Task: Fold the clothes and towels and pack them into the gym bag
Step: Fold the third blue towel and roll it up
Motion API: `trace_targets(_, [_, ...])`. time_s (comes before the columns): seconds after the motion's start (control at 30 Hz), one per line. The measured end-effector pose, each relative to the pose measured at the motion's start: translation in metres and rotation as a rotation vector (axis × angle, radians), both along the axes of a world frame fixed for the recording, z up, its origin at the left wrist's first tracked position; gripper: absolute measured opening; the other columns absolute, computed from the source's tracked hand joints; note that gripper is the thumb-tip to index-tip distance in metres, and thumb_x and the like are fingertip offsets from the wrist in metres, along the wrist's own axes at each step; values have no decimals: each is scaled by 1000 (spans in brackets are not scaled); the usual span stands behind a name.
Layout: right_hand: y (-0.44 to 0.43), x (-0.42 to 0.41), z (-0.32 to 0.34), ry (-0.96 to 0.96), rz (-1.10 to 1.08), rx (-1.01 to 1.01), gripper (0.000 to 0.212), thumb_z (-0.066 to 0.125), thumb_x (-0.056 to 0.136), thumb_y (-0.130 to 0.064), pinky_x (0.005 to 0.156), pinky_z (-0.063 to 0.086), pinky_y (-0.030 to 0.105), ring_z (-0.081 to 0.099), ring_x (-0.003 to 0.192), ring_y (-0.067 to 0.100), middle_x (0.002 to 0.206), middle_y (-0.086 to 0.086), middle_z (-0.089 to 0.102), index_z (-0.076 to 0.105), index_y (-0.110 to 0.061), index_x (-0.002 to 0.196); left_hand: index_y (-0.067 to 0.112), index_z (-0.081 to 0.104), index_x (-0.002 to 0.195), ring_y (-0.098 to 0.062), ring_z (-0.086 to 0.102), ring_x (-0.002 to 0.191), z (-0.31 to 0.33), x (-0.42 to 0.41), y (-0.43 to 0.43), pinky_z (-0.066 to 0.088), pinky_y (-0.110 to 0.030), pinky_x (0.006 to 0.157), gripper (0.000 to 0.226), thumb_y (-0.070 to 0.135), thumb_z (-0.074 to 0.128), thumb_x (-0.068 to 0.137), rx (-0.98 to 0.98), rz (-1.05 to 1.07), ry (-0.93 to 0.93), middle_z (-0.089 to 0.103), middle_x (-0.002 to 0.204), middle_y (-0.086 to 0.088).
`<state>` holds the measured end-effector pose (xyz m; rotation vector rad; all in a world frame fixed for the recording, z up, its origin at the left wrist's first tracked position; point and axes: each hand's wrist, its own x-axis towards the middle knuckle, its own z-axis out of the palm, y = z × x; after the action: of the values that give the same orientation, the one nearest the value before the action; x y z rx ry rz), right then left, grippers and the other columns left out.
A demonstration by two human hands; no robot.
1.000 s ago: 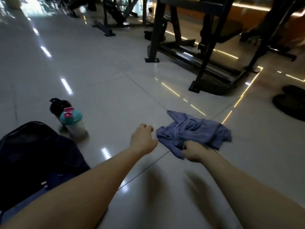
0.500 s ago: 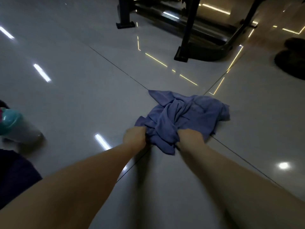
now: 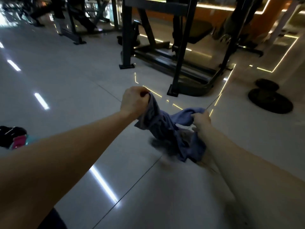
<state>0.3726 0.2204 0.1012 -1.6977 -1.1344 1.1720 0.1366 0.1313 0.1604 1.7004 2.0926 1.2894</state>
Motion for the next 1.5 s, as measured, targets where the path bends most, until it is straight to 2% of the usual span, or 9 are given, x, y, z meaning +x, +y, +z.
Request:
trace_targets(0.13, [-39,-22,73,42,275,99,10,63,95,-12,83,54,42,63,95,30,103,15,64,63,-8,104,19,80,99,-16,69,87,72,14,2,56,-31,81,20,21,61,94,121,-69,4,76,93,-1])
trace_targets(0.3, [-92,-44,178,139,535,320,56,68,86,-60,87,57,47,63,101,23,112,3,63,58,-15,118,19,80,95,-11,67,77,161,31,-8,47,-18,61,15,20,65,93,161,-108,77,73,85,1])
trace_targets(0.37, [-109,-49,212,-83,572,401,58,78,80,-51,85,55,41,61,100,20,108,-3,59,54,-19,122,21,79,86,-9,66,70,189,32,-17,45,-16,55,14,22,66,92,174,-97,98,71,78,2])
trace_targets(0.47, [-119,-49,251,-349,493,534,16,71,87,-19,73,58,42,66,91,30,93,12,66,66,-9,98,19,79,90,-10,65,74,225,25,-39,53,-27,65,15,21,64,92,223,-27,126,70,82,3])
trace_targets(0.63, [-140,-30,312,9,371,579,13,56,95,-4,63,62,34,71,81,32,95,24,70,68,0,98,16,75,86,-15,64,74,269,3,-88,45,-24,59,15,17,61,92,210,34,173,69,81,0])
trace_targets(0.77, [-163,-24,357,41,284,682,16,57,95,-6,76,62,47,73,86,34,94,21,73,72,-6,90,18,70,79,-15,58,69,299,-3,-127,44,-26,60,18,31,76,90,127,-95,168,63,73,2])
trace_targets(0.97, [-204,-21,395,29,334,722,17,56,98,-8,63,57,29,68,80,23,88,10,68,66,-15,86,13,78,97,-23,68,94,314,-5,-169,58,-37,85,23,27,84,81,-164,-170,228,72,95,-6])
trace_targets(1.23, [-244,7,390,135,525,492,18,48,105,-22,67,54,33,67,88,25,99,11,67,62,-11,100,15,76,103,-17,73,86,307,-48,-240,55,-28,69,13,17,73,90,-255,-225,-193,75,97,-6])
trace_targets(1.5, [-274,28,333,283,572,460,19,57,99,-14,76,58,37,70,99,32,108,17,70,66,-7,115,20,78,72,-19,70,74,265,-60,-292,56,-27,57,12,14,76,82,-69,-248,-618,72,84,-7])
